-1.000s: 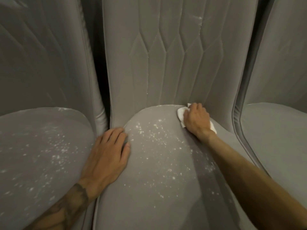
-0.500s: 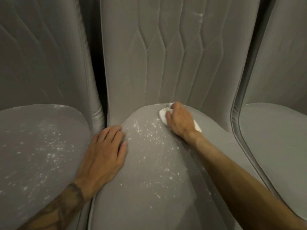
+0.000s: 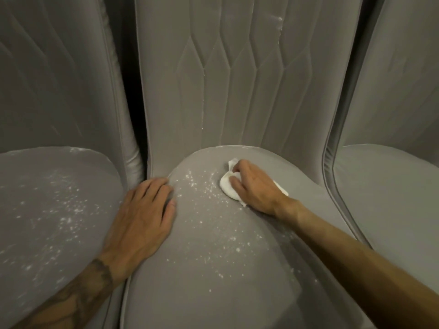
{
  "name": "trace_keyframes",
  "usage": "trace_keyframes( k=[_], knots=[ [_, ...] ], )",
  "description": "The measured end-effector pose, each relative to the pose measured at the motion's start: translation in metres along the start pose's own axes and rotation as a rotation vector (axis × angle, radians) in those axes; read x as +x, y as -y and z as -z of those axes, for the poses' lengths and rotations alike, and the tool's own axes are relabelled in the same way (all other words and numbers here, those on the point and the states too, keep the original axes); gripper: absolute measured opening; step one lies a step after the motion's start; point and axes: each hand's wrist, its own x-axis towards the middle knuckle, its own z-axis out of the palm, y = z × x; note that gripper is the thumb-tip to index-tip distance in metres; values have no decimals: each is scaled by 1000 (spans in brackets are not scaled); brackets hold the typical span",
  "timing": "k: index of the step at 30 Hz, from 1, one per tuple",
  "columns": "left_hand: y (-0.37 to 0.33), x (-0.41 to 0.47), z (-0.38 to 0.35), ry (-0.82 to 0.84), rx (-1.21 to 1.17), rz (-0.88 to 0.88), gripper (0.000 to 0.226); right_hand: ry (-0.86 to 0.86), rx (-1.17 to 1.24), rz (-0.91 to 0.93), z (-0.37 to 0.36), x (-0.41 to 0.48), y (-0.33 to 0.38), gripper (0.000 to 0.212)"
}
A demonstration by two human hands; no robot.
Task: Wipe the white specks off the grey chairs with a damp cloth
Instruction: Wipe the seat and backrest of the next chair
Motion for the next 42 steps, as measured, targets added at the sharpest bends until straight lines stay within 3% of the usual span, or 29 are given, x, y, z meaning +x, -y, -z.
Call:
trace_keyframes(
  k=[2,6,8,12,15,19,21,25,27,31,34,38,42],
  knots=[
    [-1,0,0,2,-3,-4,32,2,-34,-17,15,-4,-23,22],
    [-2,1,2,-1,-17,-1,32,-107,-62,-323,36,-5,-55,25],
    [-2,1,2,-2,-21,3,31,-128,-56,-305,24,-13,-40,26],
    [-1,1,2,-1,-28,-2,33,12,5,-100,17,-42,-16,20],
    [0,0,2,-7,-24,-16,34,10,-56,-221,43,-43,-43,25],
    [0,1,2,-7,-13,-20,33,-153,-94,-401,41,-45,-45,26],
    [1,1,2,-4,-26,-27,35,-175,-35,-345,24,-55,-25,24],
    [1,1,2,-5,-24,-41,38,-19,-19,-143,30,-80,-14,21],
    [-1,0,3,-13,-20,-53,38,-23,-98,-206,49,-82,-35,25],
    [0,1,3,-26,6,-99,39,-158,-108,-518,66,-93,-52,29],
    [3,0,-1,-19,21,-106,41,-210,-80,-453,43,-106,-18,28],
    [4,0,-2,-12,37,-123,43,-58,-25,-289,43,-123,-3,23],
    [-3,2,2,-29,2,-85,41,-166,-87,-482,60,-127,-24,25]
  ],
)
